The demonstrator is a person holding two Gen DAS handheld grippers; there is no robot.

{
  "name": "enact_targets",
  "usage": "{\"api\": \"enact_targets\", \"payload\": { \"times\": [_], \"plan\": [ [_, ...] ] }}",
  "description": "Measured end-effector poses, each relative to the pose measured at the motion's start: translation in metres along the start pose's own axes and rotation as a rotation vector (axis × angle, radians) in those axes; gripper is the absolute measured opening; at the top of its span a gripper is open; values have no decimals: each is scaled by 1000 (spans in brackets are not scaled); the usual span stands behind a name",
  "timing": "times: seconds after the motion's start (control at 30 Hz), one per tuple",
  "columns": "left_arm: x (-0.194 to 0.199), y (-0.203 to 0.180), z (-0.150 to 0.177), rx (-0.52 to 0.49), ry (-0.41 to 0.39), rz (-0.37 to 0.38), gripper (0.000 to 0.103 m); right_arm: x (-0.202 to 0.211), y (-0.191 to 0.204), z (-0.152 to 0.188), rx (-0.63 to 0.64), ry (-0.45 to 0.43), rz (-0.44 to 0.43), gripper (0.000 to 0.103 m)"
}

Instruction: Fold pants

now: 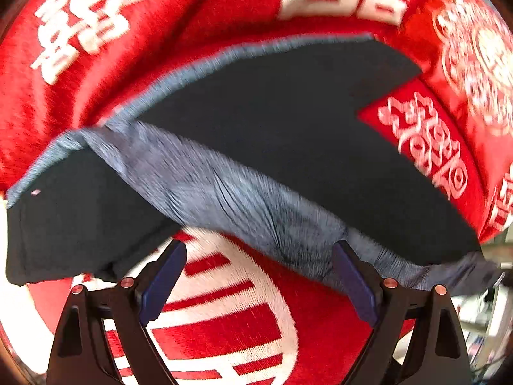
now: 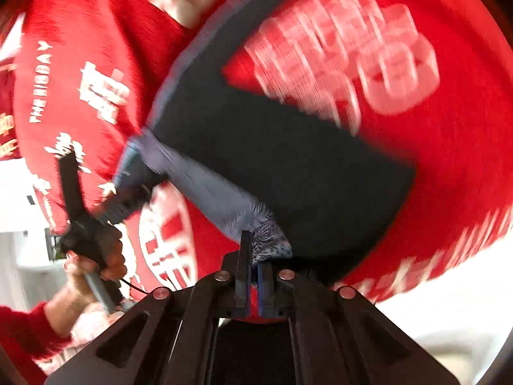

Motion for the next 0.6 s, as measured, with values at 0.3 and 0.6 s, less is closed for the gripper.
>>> {"api": "enact_targets", "payload": {
  "times": [0.3,0.6],
  "plan": [
    [39,11,-66,135,-114,-134,93,61,61,-235,280,-98,57,2],
    [-53,23,-126,230,-61,-245,93,-36,33,-351,328,-79,311,10]
  ]
}}
Point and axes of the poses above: each gripper's, at about its wrist camera, not at the fingertips, and x roughly against the way its jaws point, y to its left, z to its underside, the point moved 1 cm from there along -x, roughly the way its jaws point
